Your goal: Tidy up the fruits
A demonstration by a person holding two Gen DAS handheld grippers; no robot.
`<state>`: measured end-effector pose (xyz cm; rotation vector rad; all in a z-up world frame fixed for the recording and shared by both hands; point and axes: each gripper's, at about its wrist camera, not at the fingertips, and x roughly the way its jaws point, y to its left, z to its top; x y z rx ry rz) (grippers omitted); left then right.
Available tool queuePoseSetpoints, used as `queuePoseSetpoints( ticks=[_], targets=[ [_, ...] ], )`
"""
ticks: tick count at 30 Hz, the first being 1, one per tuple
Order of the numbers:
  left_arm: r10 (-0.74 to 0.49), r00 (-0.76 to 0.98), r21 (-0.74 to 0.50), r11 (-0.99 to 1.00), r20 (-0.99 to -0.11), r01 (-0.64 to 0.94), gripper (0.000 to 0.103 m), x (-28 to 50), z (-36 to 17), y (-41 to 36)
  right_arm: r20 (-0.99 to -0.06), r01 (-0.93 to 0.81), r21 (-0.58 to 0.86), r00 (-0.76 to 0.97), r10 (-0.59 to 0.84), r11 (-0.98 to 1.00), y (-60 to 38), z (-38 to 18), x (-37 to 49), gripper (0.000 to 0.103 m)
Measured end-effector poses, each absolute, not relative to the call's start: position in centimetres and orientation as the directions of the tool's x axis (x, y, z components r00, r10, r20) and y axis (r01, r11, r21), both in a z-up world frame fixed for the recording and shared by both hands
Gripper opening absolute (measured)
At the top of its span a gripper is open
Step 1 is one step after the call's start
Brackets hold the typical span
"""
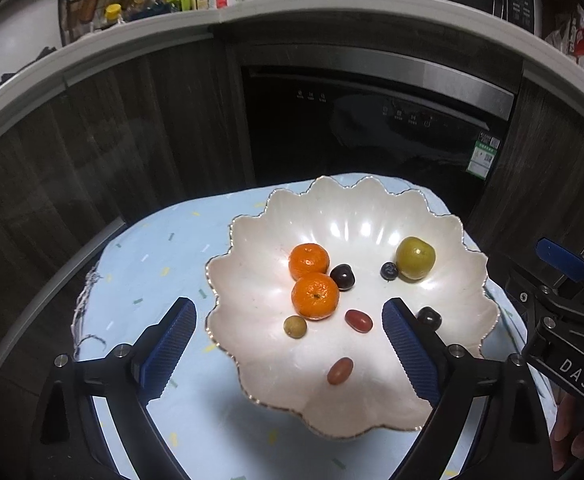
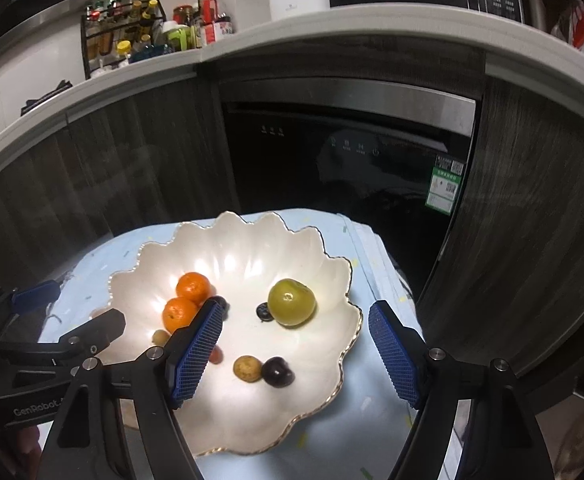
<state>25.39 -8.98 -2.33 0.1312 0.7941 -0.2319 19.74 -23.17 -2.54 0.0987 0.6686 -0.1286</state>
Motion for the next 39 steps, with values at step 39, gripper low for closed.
queuePoseSetpoints(
  ticks=[39],
  targets=[
    [-0.111,0.744,-0.016,0.991,-0.659,0.134,0.103,11.6,-0.1,-2.7,-0.558,0.124,0.008,0.824,-0.099,0.992,-18.1,0.5,7.3,0.084]
  ],
)
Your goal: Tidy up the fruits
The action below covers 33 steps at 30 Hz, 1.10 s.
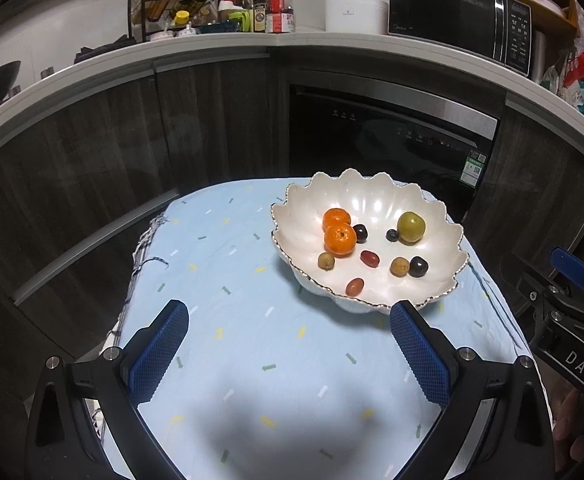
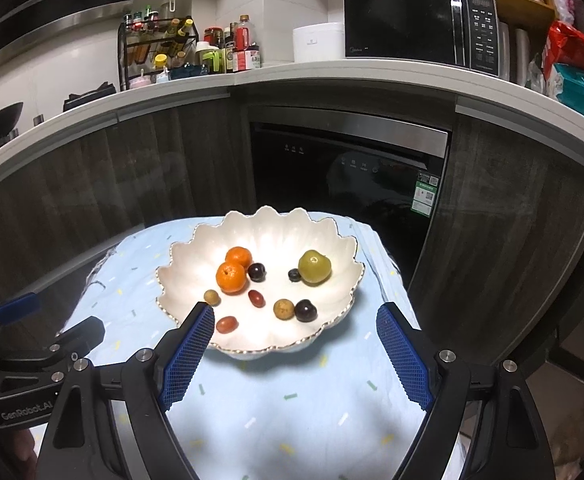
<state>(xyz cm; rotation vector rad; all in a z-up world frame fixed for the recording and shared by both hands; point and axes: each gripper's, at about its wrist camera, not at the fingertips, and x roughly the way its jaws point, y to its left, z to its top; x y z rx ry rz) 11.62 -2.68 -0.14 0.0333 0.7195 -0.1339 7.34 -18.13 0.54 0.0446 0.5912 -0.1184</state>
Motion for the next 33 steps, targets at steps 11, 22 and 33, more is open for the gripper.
queuePoseSetpoints(
  ticks=[11,22,33],
  targets=[
    [-0.100,0.749,-0.014,0.993,-0.654,0.120,0.103,7.7,-0.8,-2.0,-0.549,0.106,0.017,0.832,-0.079,0.994,-17.5,0.3,3.7,0.084],
    [-0.088,0.766,-0.009,0.994,-0.637,0.107,0.103,4.3,-1.1,-1.3,-0.547,0.124,0.053,0.834,-0.075,0.991,-17.6,-0.4,0.5,0.084],
    [-0.047,0.779,-0.006,0.998,-0.626,0.055,0.103,2.8,-1.6,-0.2,-0.553,0.115,0.042,0.830,-0.073,0.993,-17.2,-1.0,-0.4,0.084]
  ],
)
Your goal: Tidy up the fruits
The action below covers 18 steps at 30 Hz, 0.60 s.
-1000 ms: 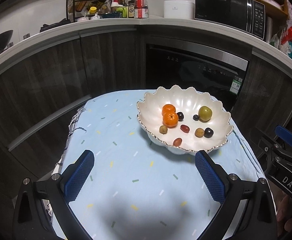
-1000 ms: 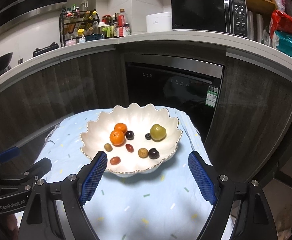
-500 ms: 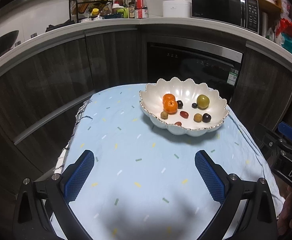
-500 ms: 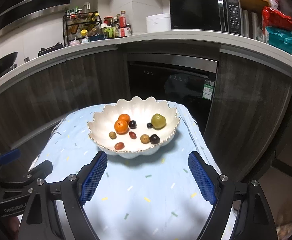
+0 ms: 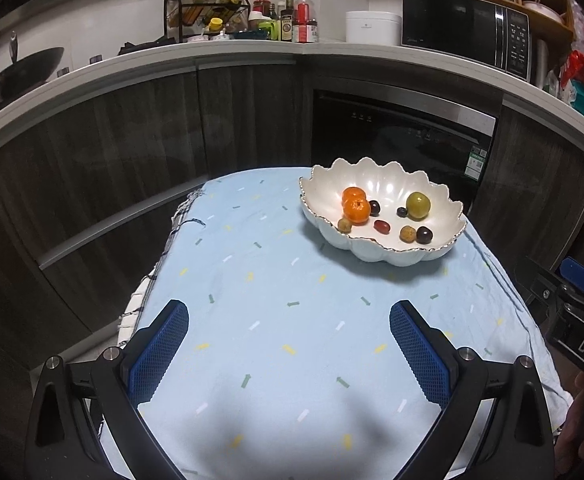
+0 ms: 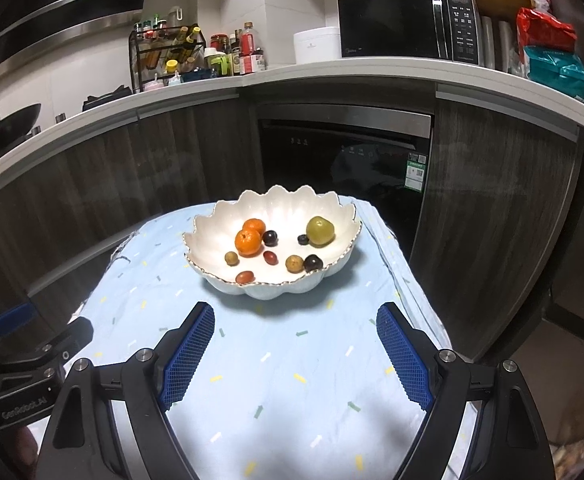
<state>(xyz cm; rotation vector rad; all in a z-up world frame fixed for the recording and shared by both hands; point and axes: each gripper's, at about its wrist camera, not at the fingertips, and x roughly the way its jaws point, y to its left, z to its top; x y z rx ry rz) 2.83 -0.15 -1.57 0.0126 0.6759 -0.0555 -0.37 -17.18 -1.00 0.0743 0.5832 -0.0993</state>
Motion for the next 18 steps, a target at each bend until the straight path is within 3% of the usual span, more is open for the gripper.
queuePoseSetpoints(
  ticks=[18],
  targets=[
    [-0.035,0.806,-0.003,0.999,-0.592,0.042,0.103,2.01,-1.41,0.37,-0.524,0.121,0.014,0.846,-0.096,0.993,-16.86,-0.86,-1.29,0.084]
  ],
)
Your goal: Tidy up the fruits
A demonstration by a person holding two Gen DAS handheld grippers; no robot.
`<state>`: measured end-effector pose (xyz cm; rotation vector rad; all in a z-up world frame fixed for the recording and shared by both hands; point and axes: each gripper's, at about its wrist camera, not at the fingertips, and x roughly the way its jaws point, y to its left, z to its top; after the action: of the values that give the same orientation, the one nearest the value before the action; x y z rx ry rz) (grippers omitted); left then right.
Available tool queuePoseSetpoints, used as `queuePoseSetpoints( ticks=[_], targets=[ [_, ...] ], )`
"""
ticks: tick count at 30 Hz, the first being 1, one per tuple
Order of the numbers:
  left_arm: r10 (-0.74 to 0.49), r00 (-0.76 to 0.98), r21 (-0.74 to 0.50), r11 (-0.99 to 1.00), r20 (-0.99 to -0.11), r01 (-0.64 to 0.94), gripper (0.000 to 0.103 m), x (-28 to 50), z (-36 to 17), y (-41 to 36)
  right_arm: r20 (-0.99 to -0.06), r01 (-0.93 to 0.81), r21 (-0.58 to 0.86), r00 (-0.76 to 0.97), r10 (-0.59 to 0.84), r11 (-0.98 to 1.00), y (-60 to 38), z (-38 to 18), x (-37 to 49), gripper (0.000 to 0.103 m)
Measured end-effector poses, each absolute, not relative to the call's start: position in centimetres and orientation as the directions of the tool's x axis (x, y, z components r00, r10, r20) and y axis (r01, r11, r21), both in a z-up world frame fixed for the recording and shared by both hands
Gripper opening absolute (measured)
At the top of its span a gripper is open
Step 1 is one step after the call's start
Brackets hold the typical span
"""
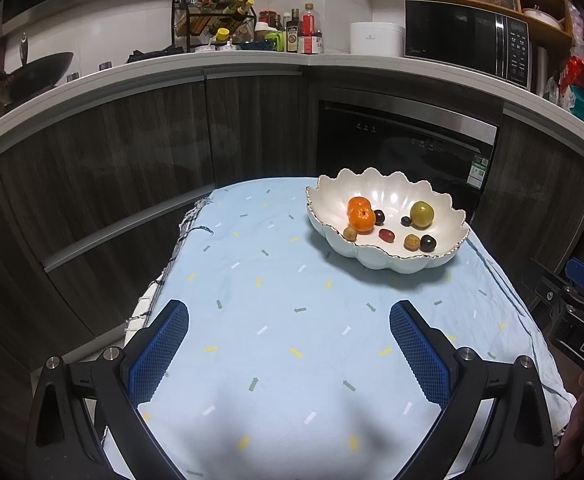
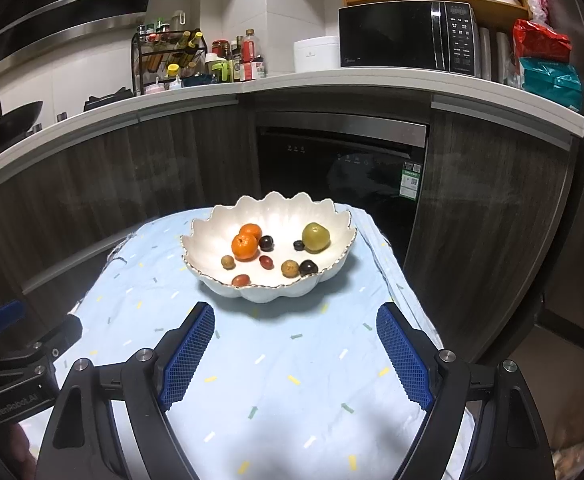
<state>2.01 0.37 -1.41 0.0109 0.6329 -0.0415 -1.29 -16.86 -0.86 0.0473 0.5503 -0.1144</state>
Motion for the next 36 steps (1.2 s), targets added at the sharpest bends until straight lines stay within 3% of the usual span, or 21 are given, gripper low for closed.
queuePoseSetpoints(
  ticks=[36],
  targets=[
    [-0.030,0.809,0.011,0.999,-0.587,0.045,0.103,2.02,-1.39,0.07,-0.538,0.125,0.030,0.838,-0.089,0.992,-16.93,-1.24,-1.02,0.084]
  ],
)
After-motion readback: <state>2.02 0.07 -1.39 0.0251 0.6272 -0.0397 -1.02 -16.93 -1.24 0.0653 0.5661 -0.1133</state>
